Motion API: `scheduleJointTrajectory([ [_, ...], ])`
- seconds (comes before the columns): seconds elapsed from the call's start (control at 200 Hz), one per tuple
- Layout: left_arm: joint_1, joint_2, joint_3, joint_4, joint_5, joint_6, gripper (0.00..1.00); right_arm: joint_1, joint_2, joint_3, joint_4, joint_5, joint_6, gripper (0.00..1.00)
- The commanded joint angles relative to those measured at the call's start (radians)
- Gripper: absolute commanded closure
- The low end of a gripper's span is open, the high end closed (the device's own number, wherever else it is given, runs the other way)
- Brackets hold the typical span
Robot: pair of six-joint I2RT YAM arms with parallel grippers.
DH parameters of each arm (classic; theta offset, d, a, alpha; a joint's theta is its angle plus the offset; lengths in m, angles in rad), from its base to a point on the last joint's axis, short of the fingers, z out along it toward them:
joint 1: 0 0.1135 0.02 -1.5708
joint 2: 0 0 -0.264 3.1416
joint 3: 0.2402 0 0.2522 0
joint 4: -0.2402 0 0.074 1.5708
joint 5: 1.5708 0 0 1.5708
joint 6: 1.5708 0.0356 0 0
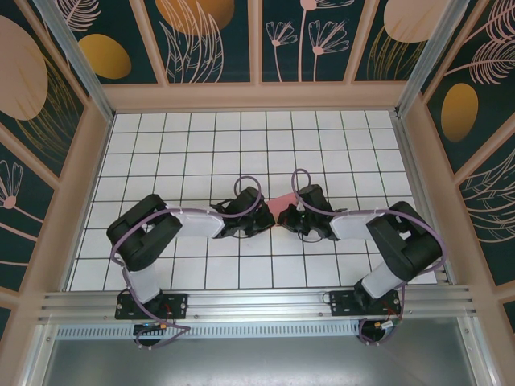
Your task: Fold a paper plane with a square sheet of paper (pick it up from the middle)
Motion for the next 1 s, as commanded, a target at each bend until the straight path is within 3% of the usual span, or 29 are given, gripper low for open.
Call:
scheduleJointTrajectory([
  [0.0,-0.006,0.022,0.029,-0.023,0.002,0.026,0.94,0.006,0.021,-0.017,0.033,0.020,-0.004,1.00],
  [0.62,-0.007,0.041,0.016,-0.155,-0.046,0.031,0.95,-0.013,0.024,-0.022,0.017,0.022,-0.016,1.00],
  [0.836,-0.006,0.045,0.010,-0.189,-0.047,0.023,0.96,-0.048,0.009,-0.037,0.006,0.019,-0.038,1.00],
  [0.996,-0.007,0.046,-0.001,-0.188,-0.041,0.017,0.96,-0.152,-0.004,-0.065,0.001,0.014,-0.070,1.00],
])
